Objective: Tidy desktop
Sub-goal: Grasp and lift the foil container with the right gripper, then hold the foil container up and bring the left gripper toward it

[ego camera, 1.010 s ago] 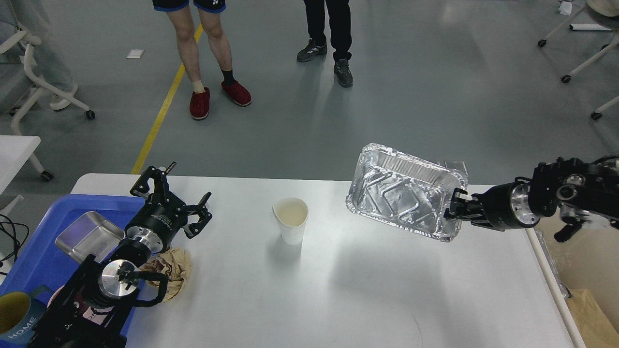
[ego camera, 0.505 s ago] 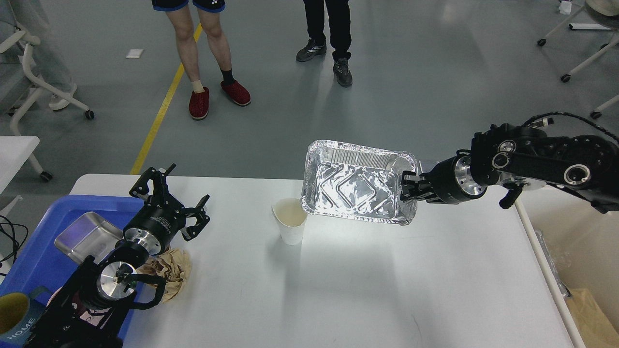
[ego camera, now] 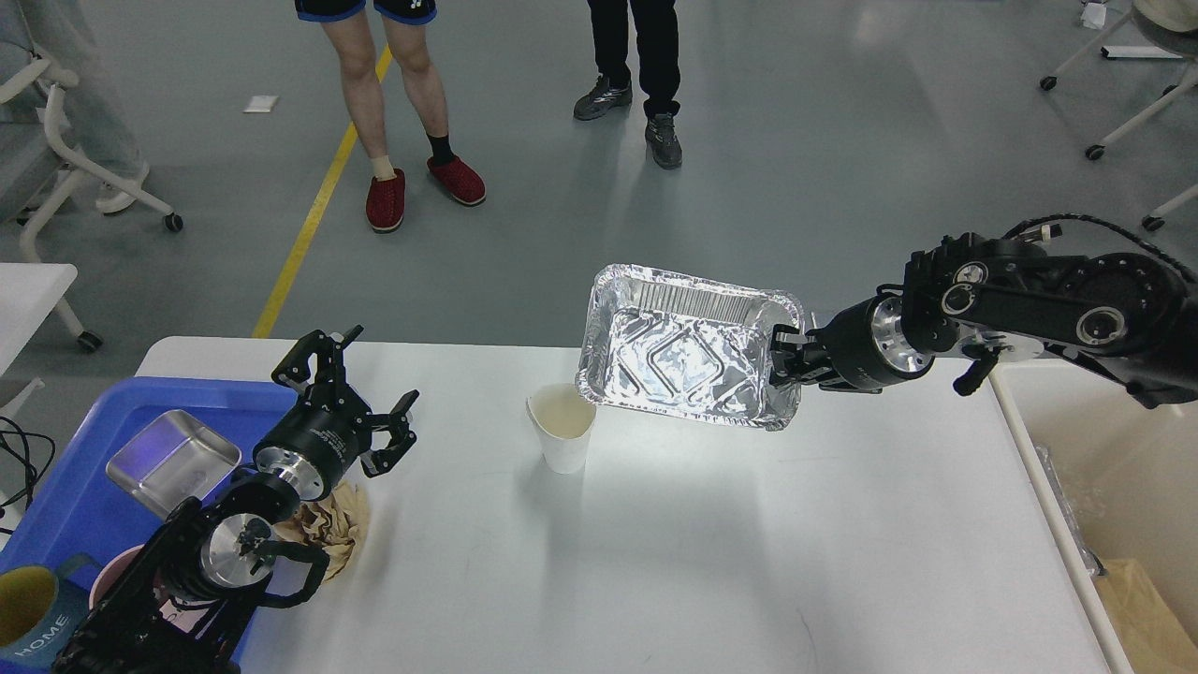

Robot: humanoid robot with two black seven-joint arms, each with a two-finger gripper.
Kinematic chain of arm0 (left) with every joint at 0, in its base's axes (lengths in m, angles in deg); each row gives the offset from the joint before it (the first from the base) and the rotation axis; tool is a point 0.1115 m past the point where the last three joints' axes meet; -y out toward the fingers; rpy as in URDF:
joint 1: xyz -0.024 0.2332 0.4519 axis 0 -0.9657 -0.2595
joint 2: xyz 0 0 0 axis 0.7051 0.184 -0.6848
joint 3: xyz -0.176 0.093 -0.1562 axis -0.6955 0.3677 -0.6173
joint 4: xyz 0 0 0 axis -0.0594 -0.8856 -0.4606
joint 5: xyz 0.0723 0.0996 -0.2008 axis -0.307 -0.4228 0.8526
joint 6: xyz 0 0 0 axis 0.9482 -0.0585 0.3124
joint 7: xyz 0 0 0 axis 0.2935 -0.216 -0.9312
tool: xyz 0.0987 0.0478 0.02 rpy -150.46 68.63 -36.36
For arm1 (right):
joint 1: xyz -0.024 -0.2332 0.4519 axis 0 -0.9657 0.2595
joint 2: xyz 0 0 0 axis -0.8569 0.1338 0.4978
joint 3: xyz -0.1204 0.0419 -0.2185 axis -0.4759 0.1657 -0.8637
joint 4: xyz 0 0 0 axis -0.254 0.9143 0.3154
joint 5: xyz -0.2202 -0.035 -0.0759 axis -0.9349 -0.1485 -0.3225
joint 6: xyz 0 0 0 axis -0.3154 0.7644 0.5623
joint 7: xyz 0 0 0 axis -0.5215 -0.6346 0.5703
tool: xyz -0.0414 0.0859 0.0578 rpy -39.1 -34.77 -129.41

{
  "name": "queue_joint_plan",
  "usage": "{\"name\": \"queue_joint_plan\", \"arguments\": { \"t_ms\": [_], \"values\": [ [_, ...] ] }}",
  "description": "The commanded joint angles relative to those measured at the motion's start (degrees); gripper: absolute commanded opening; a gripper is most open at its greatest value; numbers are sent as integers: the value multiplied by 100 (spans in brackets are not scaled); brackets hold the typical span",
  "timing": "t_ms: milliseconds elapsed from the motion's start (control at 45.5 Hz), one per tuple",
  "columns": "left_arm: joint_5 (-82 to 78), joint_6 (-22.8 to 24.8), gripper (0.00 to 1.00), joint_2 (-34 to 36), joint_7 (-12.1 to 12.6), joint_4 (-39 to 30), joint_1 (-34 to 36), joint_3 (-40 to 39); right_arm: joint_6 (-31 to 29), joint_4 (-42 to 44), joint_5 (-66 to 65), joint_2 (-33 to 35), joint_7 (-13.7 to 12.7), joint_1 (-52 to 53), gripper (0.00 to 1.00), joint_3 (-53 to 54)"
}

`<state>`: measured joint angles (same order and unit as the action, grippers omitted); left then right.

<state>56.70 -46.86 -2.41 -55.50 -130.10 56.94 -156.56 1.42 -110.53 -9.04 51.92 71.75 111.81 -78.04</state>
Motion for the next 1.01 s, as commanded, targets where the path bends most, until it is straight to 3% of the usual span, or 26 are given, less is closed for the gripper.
{"name": "queue_joint_plan", "arguments": {
  "t_ms": [0, 176, 373, 483, 615, 791, 988],
  "values": [
    [-20, -145, 98, 57, 111, -52, 26, -4, 14, 0, 0, -6, -1, -9, 0, 9],
    [-55, -470, 98, 794, 401, -931, 26, 408, 40, 0, 9, -50, -1, -44, 0, 9],
    [-46, -409, 98, 2902, 472, -1862, 0, 1296, 58, 0, 9, -85, 8, -79, 0, 26],
    [6, -181, 98, 4203, 507, -2153, 166, 1875, 76, 0, 9, -129, 8, -97, 0, 26],
    [51, 329, 98, 5347, 507, -2347, 1026, 3105, 102, 0, 9, -138, 8, -97, 0, 26],
    [51, 584, 98, 6051, 516, -2373, 2196, 4381, 102, 0, 9, -129, 8, -114, 0, 35],
    [-2, 602, 98, 6701, 709, -2636, 2505, 4979, 111, 0, 9, -129, 8, -150, 0, 35]
  ]
}}
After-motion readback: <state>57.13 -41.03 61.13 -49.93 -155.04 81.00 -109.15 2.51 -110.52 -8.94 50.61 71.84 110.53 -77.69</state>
